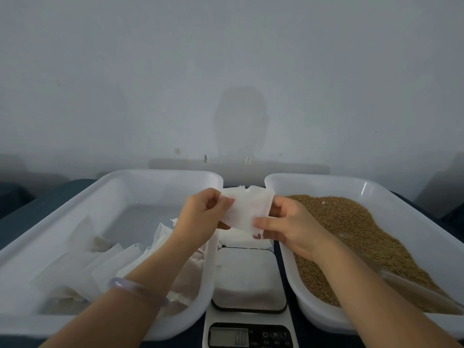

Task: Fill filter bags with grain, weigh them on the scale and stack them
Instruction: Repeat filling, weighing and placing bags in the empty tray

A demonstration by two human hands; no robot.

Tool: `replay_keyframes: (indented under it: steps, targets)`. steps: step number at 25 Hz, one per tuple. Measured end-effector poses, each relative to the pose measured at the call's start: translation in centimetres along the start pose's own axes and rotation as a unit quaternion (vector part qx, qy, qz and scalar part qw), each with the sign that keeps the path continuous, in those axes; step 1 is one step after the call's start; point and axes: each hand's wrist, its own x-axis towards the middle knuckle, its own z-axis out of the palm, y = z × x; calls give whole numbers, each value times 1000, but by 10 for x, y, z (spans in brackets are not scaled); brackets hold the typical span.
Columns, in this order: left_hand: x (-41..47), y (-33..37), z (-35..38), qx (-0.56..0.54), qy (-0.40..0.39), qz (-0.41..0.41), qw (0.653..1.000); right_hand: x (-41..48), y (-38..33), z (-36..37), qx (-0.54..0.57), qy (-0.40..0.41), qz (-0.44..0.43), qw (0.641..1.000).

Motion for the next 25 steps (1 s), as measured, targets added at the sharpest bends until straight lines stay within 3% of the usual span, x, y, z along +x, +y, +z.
replay_keyframes:
  steps: [4,10,15,22,25]
  targets:
    - [0,4,2,-87,-6,-65,994,7,1,-5,34,115,-31,992]
    - [1,4,2,-93,-5,-69,993,8,1,-3,21,143,-61,988]
    - [-1,4,2,-90,-10,-61,994,1,-6,-1,59,71,-54,994]
    - [2,4,-1,-171,10,-104,980,-6,-8,-6,64,-44,-78,994]
    - [2,5,-2,-180,9,-106,978,-7,-5,-2,-51,18,-128,990]
